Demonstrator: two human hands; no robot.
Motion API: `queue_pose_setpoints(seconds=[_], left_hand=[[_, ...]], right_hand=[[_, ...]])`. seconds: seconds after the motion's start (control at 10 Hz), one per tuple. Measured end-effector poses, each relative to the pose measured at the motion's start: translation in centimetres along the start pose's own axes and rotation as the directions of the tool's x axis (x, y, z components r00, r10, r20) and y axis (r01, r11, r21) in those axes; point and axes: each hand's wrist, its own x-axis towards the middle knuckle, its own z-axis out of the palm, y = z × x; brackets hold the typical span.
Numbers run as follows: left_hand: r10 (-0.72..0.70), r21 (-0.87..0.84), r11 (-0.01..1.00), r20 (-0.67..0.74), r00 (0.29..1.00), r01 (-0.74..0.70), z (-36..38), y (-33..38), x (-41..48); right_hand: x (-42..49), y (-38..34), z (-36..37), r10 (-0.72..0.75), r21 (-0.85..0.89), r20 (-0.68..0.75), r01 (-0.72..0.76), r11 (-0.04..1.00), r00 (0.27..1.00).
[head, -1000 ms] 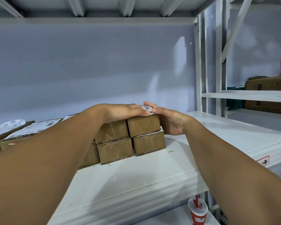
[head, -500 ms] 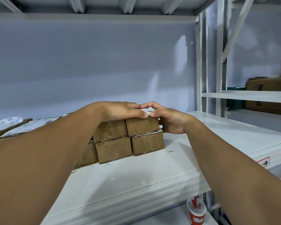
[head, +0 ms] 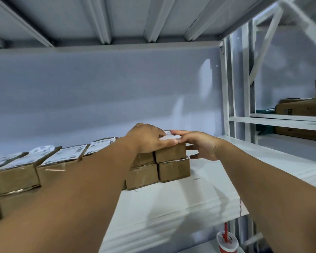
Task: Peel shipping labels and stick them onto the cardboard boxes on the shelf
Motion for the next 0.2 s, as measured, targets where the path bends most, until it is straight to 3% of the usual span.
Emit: queue_pose_setpoints(seconds=[0.1, 0.2], left_hand=[[0.020, 0.067, 0.997, 0.028, 0.999, -0.022, -0.2, 0.2, -1.0], [-0.071, -0.070, 0.995, -0.053, 0.996, 0.067, -0.8, -0.3, -2.2]], right_hand=[[-1.4, -0.9, 1.6, -0.050, 0.034, -0.103, 0.054, 0.998, 0.993], [-2.3, -2.3, 3.4, -0.250, -0.150, -0.349, 0.210, 0.966, 0.903]])
